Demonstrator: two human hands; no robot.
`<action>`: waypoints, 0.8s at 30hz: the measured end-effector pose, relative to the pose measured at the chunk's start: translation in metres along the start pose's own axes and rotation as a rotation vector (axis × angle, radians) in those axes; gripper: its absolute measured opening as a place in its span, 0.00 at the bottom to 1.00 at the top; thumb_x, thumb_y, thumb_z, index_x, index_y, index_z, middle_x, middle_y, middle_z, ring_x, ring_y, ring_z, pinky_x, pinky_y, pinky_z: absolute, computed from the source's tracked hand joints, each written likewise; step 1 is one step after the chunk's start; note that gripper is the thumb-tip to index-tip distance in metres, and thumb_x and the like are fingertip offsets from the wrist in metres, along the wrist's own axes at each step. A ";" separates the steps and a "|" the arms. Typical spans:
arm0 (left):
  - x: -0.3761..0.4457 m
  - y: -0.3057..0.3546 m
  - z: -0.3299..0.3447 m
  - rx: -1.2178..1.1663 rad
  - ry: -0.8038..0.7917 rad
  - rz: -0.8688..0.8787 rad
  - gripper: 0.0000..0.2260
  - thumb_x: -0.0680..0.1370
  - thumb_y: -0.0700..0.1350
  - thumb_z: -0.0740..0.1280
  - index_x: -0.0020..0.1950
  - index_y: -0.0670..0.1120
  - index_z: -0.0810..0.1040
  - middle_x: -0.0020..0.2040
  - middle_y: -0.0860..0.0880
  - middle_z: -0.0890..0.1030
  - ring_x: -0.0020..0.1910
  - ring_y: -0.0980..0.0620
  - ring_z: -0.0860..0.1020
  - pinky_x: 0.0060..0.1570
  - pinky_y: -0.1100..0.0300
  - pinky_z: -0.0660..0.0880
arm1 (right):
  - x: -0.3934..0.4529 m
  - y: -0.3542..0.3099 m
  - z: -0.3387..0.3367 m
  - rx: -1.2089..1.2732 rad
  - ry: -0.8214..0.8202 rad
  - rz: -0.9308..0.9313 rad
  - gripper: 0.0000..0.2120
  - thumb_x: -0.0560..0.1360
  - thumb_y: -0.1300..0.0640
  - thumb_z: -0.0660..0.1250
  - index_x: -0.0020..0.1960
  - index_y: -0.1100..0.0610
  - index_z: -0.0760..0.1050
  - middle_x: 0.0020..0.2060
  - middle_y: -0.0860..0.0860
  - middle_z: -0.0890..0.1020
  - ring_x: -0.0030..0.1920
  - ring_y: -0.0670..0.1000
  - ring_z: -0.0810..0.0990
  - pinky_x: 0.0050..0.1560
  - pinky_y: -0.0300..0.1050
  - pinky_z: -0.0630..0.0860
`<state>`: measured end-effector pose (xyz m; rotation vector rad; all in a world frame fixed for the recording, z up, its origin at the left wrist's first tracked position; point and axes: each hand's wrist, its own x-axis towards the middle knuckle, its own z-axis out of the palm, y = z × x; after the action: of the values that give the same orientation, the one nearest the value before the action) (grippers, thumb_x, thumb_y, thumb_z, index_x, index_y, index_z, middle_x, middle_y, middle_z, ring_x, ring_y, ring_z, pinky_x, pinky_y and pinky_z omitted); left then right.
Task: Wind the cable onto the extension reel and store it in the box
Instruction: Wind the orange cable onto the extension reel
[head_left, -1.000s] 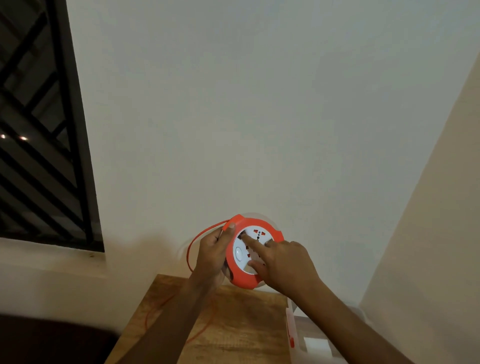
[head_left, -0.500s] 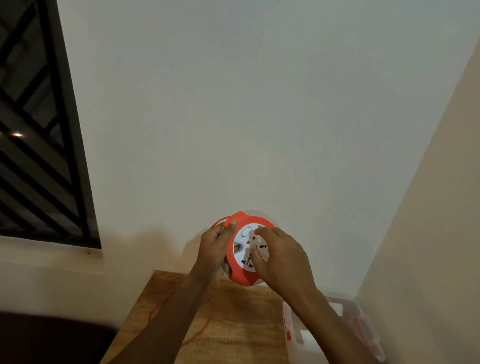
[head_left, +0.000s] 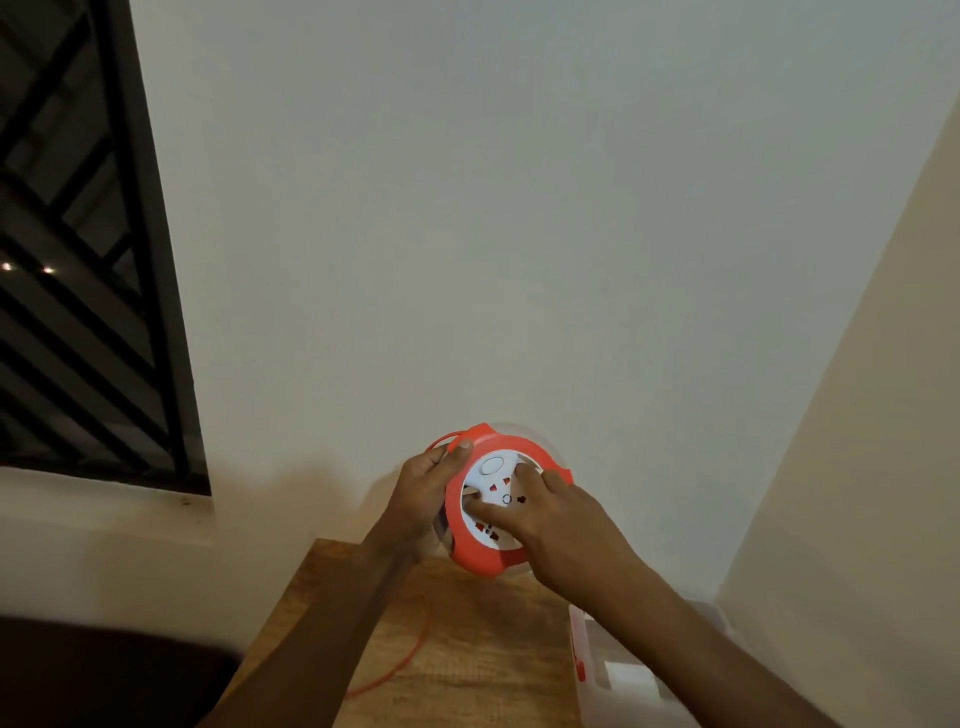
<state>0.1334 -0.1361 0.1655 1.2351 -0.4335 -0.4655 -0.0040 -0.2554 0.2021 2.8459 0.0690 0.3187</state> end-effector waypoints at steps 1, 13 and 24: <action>0.000 0.002 -0.003 0.019 -0.028 0.000 0.14 0.81 0.52 0.64 0.60 0.45 0.81 0.52 0.44 0.88 0.47 0.41 0.87 0.42 0.50 0.85 | -0.002 0.002 -0.004 -0.041 -0.041 -0.048 0.34 0.77 0.52 0.67 0.76 0.41 0.52 0.72 0.61 0.63 0.70 0.65 0.64 0.65 0.61 0.69; -0.002 0.003 0.010 -0.063 0.040 0.102 0.15 0.80 0.54 0.66 0.61 0.48 0.82 0.54 0.46 0.88 0.50 0.44 0.87 0.46 0.49 0.85 | 0.017 -0.011 -0.018 0.154 0.043 0.342 0.30 0.80 0.40 0.53 0.78 0.48 0.49 0.63 0.54 0.78 0.54 0.56 0.81 0.52 0.51 0.77; -0.003 -0.004 0.011 -0.011 0.095 0.193 0.17 0.78 0.57 0.66 0.60 0.49 0.82 0.53 0.46 0.88 0.50 0.42 0.87 0.51 0.43 0.84 | 0.003 -0.028 -0.016 0.850 0.122 0.628 0.31 0.74 0.44 0.67 0.74 0.49 0.61 0.57 0.49 0.82 0.43 0.49 0.85 0.43 0.39 0.80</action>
<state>0.1245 -0.1446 0.1650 1.1866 -0.4629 -0.2435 -0.0051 -0.2240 0.2095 3.6030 -0.8815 0.7319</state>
